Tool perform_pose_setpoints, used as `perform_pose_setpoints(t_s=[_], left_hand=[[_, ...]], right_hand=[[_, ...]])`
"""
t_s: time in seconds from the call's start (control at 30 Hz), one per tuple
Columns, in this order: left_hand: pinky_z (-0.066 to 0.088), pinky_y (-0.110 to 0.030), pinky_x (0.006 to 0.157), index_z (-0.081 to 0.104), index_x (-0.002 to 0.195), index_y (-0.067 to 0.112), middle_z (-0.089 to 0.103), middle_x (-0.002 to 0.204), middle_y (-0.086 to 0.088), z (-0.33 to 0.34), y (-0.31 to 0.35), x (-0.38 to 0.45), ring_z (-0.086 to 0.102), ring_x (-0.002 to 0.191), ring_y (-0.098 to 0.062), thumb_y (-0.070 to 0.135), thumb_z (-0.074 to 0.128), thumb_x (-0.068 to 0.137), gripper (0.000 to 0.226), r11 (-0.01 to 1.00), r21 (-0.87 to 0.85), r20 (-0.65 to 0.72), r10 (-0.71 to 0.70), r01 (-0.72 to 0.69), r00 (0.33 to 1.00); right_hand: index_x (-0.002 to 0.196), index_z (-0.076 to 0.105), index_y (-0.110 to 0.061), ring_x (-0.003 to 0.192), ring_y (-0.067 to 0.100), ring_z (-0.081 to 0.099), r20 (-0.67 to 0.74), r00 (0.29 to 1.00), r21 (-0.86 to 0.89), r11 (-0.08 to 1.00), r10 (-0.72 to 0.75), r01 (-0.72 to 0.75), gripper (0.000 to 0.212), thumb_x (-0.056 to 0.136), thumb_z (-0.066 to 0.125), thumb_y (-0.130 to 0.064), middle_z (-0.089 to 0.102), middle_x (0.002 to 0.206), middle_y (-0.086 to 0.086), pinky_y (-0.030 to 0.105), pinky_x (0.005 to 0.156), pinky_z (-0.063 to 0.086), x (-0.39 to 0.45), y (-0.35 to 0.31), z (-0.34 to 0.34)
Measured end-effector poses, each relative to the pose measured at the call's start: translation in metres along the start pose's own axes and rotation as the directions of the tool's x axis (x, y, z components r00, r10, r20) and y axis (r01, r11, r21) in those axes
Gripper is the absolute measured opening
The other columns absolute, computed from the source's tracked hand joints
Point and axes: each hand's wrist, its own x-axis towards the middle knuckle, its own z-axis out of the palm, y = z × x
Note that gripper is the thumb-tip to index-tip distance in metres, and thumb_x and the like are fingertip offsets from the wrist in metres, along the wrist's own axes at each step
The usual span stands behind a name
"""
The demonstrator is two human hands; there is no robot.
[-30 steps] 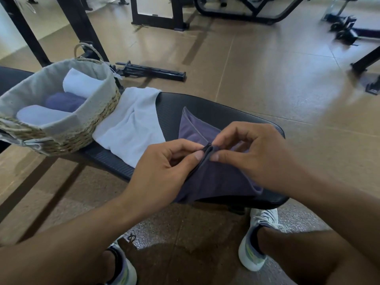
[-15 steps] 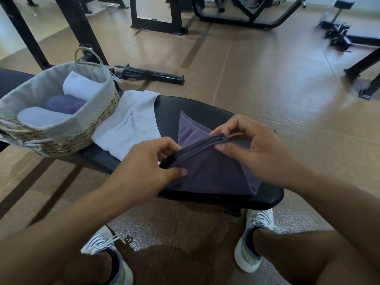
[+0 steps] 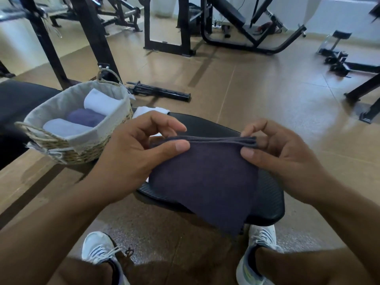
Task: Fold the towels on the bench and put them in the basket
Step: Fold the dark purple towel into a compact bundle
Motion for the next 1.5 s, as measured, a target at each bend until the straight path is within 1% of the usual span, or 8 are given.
perform_pose_setpoints(t_s=[0.3,0.47,0.63,0.8,0.97,1.07,1.2,1.5], left_hand=[[0.047,-0.026,0.054,0.074,0.081,0.029,0.068,0.067,0.002,-0.01,-0.013,0.002,0.058,0.058,-0.008,0.056,0.09,0.059,0.038,0.933,0.346,0.09,-0.141,0.101,0.986],[0.046,-0.022,0.06,0.075,0.071,0.028,0.066,0.07,0.008,-0.01,-0.029,0.005,0.06,0.065,-0.01,0.05,0.08,0.067,0.023,0.873,0.487,0.198,-0.084,-0.024,0.977],[0.047,-0.015,0.07,0.076,0.086,0.025,0.072,0.082,0.012,-0.004,-0.033,0.005,0.066,0.079,-0.008,0.043,0.065,0.085,0.021,0.885,0.463,0.208,-0.061,-0.043,0.976],[0.048,-0.024,0.065,0.073,0.09,0.024,0.07,0.079,0.012,0.01,-0.038,0.003,0.065,0.075,-0.01,0.042,0.066,0.093,0.019,0.896,0.436,0.288,-0.048,-0.087,0.956],[0.044,-0.011,0.062,0.07,0.088,0.026,0.07,0.08,0.016,0.023,-0.038,0.003,0.064,0.072,-0.001,0.042,0.07,0.089,0.016,0.947,0.319,0.151,-0.008,-0.041,0.989],[0.055,-0.02,0.071,0.07,0.098,0.022,0.075,0.088,0.011,0.024,-0.041,0.003,0.069,0.081,-0.001,0.043,0.077,0.077,0.031,0.965,0.136,0.187,-0.247,0.223,0.951],[0.059,-0.041,0.086,0.076,0.103,0.023,0.079,0.099,0.007,0.021,-0.064,-0.002,0.074,0.095,-0.012,0.038,0.087,0.075,0.033,0.846,0.34,0.459,-0.53,0.41,0.713],[0.051,-0.042,0.102,0.07,0.12,0.022,0.075,0.117,0.004,0.027,-0.08,0.003,0.071,0.109,-0.018,0.034,0.076,0.087,0.036,0.715,0.179,0.517,-0.652,0.675,0.554]], right_hand=[[0.112,0.07,-0.023,0.074,0.035,0.071,-0.085,0.99,-0.267,0.955,0.109,-0.128,0.029,0.083,0.07,-0.023,0.073,0.087,0.022,0.027,0.062,0.06,-0.001,-0.003,0.015],[0.094,0.074,-0.018,0.08,0.015,0.074,-0.161,0.979,-0.411,0.893,0.126,-0.182,0.01,0.092,0.07,-0.01,0.079,0.087,-0.001,0.03,0.077,0.059,0.0,0.01,0.013],[0.091,0.068,-0.024,0.074,0.015,0.073,-0.125,0.982,-0.49,0.852,0.14,-0.184,0.023,0.078,0.077,-0.041,0.076,0.083,-0.004,0.028,0.069,0.057,0.001,0.005,0.015],[0.112,0.058,-0.049,0.082,-0.002,0.064,-0.134,0.985,-0.839,0.517,0.11,-0.172,0.061,0.063,0.061,-0.084,0.068,0.083,-0.024,0.032,0.077,0.054,0.006,0.009,0.03],[0.101,0.057,-0.041,0.082,0.007,0.059,-0.075,0.992,-0.952,0.29,0.098,-0.1,0.051,0.079,0.036,-0.082,0.061,0.078,-0.018,0.038,0.076,0.051,0.015,-0.001,0.046],[0.094,0.055,-0.035,0.075,0.01,0.06,-0.064,0.994,-0.935,0.342,0.088,-0.091,0.041,0.087,0.039,-0.072,0.06,0.07,-0.013,0.037,0.068,0.048,0.018,0.0,0.041],[0.083,0.064,-0.027,0.063,0.006,0.061,-0.141,0.988,-0.756,0.637,0.06,-0.147,0.028,0.09,0.059,-0.054,0.067,0.071,-0.005,0.027,0.062,0.048,0.027,-0.002,0.016],[0.092,0.072,-0.017,0.083,0.023,0.07,-0.51,0.859,-0.542,0.759,0.044,-0.36,0.029,0.102,0.057,-0.039,0.074,0.088,0.007,0.045,0.071,0.056,0.047,0.005,-0.076]])
